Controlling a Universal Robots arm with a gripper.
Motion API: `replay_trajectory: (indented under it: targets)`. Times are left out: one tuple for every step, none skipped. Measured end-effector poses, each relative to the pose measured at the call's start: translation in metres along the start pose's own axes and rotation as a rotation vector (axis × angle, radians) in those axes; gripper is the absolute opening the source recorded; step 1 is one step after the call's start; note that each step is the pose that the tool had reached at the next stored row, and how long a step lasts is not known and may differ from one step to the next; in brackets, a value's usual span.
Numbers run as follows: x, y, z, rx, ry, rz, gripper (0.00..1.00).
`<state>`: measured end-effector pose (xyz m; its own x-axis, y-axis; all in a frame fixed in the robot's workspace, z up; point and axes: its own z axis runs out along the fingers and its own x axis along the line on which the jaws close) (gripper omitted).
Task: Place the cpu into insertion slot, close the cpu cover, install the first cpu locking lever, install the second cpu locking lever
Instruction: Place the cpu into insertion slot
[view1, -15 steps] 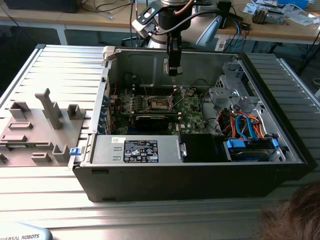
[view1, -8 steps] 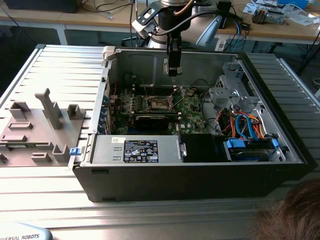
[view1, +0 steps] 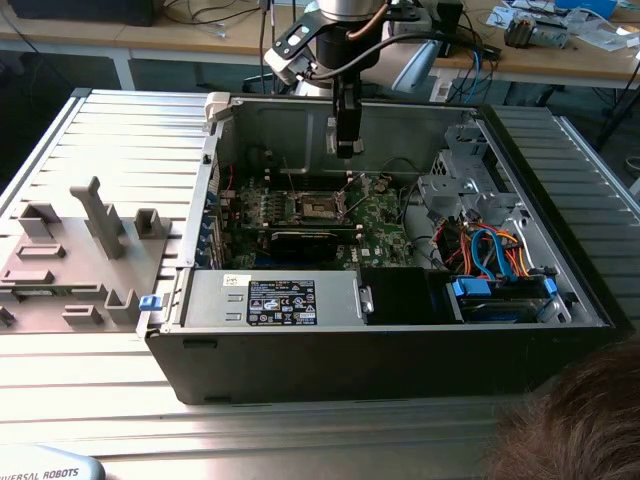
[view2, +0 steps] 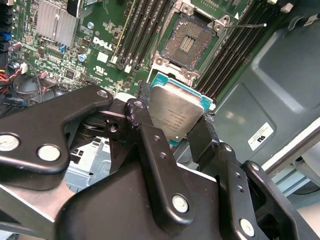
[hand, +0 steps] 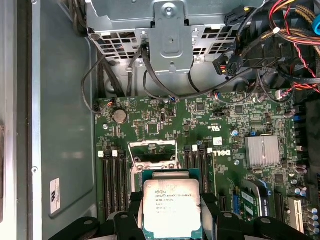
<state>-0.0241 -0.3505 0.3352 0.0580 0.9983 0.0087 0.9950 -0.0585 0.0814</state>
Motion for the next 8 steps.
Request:
replay_trajectory:
  targets:
    - [-0.0001, 0.0000, 0.0004, 0.0000, 0.0001, 0.000, 0.54]
    - [-0.0002, -0.0001, 0.0009, 0.0000, 0.0000, 0.000, 0.54]
    - [-0.0002, -0.0001, 0.0010, 0.0000, 0.0000, 0.000, 0.54]
    - [-0.0005, -0.0003, 0.0040, 0.0000, 0.0000, 0.000, 0.54]
    - [-0.0006, -0.0006, 0.0073, 0.0000, 0.0000, 0.000, 0.54]
    - [-0.0006, -0.0006, 0.0074, -0.0001, 0.0000, 0.000, 0.54]
    - [-0.0006, -0.0006, 0.0075, -0.0001, 0.0001, 0.000, 0.54]
    - [-0.0006, -0.0006, 0.0078, -0.0001, 0.0001, 0.000, 0.54]
